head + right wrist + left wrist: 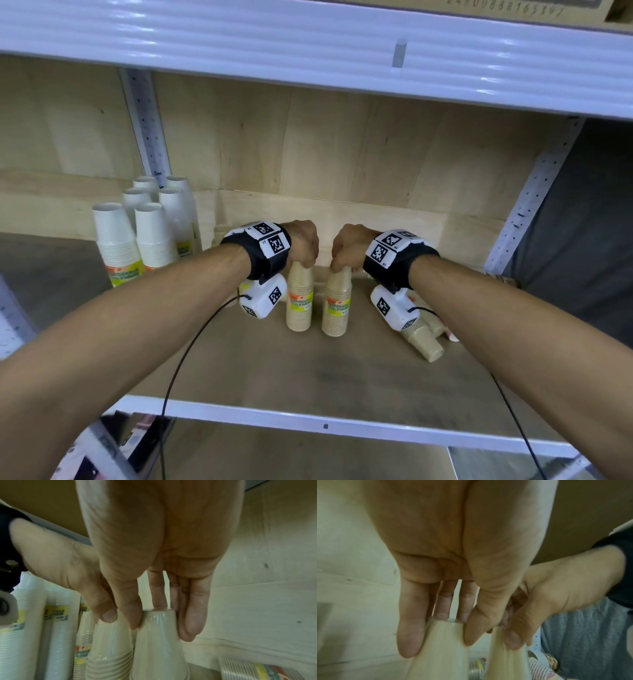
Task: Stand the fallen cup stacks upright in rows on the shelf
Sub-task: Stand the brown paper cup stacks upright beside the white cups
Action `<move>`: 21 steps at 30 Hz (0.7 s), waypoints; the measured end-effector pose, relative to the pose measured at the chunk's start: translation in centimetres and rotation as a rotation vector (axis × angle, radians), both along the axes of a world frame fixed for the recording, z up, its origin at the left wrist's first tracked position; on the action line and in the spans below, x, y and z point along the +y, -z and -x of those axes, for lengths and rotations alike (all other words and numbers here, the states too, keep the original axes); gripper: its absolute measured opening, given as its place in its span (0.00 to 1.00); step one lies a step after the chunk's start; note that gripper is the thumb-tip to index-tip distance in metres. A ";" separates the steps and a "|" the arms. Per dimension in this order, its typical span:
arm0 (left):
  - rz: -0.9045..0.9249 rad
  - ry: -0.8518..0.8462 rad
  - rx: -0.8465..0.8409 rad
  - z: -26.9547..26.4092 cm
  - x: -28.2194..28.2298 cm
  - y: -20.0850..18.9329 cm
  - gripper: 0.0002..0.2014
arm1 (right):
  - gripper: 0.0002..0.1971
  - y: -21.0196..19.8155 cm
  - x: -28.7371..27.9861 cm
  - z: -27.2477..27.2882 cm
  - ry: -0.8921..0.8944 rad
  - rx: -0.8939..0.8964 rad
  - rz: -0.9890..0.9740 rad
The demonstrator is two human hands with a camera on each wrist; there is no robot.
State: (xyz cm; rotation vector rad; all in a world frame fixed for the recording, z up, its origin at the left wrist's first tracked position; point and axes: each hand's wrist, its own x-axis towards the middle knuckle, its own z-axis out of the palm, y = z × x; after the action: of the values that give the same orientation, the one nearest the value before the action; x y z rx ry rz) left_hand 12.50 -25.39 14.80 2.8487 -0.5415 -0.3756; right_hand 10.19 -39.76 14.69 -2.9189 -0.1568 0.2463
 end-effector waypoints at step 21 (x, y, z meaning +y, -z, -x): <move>-0.065 -0.266 -0.053 2.9 10.6 -0.6 0.16 | 0.16 1.2 11.1 -1.9 -0.233 -0.018 -0.104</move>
State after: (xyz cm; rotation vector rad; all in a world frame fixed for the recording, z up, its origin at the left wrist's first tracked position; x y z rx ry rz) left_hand 9.62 -14.81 15.41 2.9483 -0.1566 -0.2747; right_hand 12.12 -28.66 13.53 -2.7985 -0.4983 0.2406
